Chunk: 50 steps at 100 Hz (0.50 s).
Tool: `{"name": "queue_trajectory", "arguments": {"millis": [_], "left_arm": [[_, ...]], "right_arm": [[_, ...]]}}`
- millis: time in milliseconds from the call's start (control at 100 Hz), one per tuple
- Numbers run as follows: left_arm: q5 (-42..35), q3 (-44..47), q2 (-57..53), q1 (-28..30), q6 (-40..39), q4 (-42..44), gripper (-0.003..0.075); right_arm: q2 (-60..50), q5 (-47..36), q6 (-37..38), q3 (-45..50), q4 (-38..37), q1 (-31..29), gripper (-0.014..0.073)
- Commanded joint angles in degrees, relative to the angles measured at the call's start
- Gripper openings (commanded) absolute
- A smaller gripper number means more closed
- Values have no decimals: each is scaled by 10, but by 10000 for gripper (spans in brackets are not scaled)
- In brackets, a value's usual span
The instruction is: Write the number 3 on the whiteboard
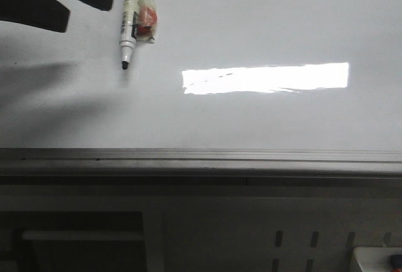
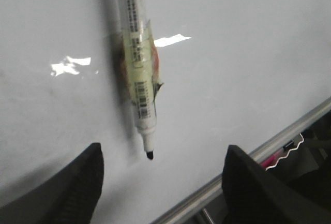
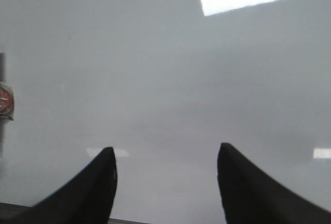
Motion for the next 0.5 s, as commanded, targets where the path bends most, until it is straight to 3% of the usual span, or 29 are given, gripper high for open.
{"name": "queue_trajectory", "arguments": {"millis": [0,490], "left_arm": [[-73,-25,14,-21,-1,-23,440],[-123,-56,121,-24,-1,-27,425]], "right_arm": [[9,-44,-7,-21,-1,2,385],[9,-45,-7,-21,-1,2,385]]}}
